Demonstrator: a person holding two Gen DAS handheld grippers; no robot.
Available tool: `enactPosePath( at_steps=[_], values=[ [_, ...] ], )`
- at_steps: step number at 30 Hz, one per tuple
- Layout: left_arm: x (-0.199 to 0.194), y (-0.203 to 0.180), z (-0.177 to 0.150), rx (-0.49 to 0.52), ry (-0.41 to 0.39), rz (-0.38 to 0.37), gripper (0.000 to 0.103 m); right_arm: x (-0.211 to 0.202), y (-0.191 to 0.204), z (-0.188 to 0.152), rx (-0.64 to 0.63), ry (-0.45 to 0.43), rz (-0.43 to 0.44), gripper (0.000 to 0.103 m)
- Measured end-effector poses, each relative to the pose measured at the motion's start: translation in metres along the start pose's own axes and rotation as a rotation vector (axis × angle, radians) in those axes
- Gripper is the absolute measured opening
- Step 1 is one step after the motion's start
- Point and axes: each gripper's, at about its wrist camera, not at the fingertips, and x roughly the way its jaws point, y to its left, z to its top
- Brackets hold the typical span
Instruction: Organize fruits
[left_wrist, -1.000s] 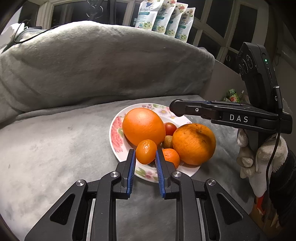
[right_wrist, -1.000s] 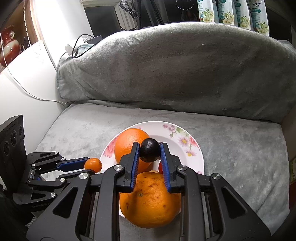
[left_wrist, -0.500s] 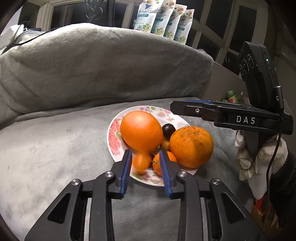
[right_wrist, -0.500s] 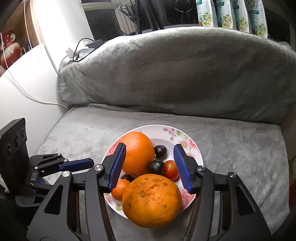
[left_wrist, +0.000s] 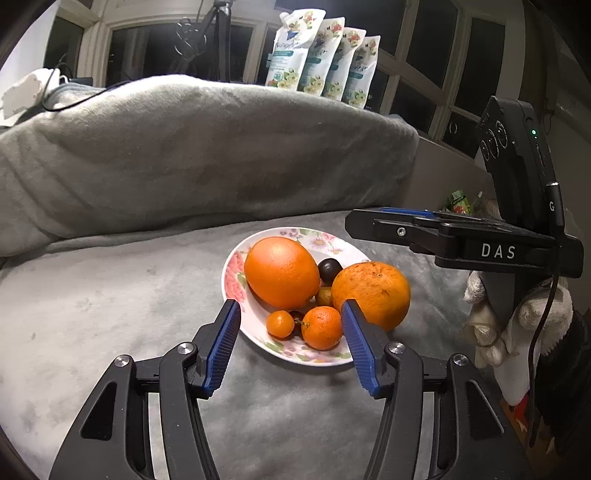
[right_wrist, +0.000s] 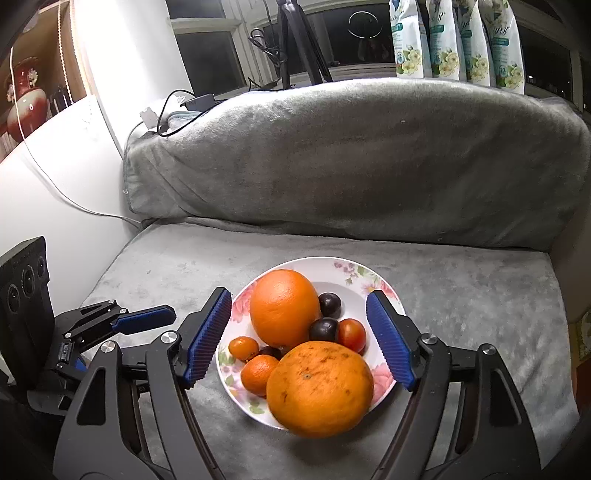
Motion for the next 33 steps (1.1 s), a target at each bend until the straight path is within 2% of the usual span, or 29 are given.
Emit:
enactPosePath(
  at_steps=[3, 9, 12, 18, 21, 25, 33],
  values=[
    [-0.007, -0.001, -0.001, 0.006, -0.014, 0.015, 0.066, -0.009, 0.006, -0.003, 0.001, -0.018, -0.027, 0.09],
    [-0.025, 0.0, -0.007, 0.0, -0.038, 0.044, 0.073, -0.03, 0.023, -0.009, -0.014, -0.074, -0.097, 0.092],
    [-0.033, 0.001, -0.011, -0.003, -0.051, 0.058, 0.074, -0.043, 0.032, -0.014, -0.015, -0.105, -0.147, 0.103],
    [-0.054, 0.003, -0.016, -0.008, -0.099, 0.102, 0.076, -0.065, 0.049, -0.022, -0.014, -0.172, -0.23, 0.103],
    [-0.065, 0.003, -0.018, -0.011, -0.131, 0.123, 0.082, -0.071, 0.056, -0.027, -0.01, -0.192, -0.272, 0.103],
    [-0.08, 0.001, -0.023, -0.012, -0.17, 0.162, 0.082, -0.078, 0.064, -0.036, -0.001, -0.218, -0.325, 0.103],
    [-0.094, -0.001, -0.031, -0.003, -0.192, 0.228, 0.084, -0.09, 0.07, -0.052, 0.044, -0.261, -0.373, 0.103]
  ],
)
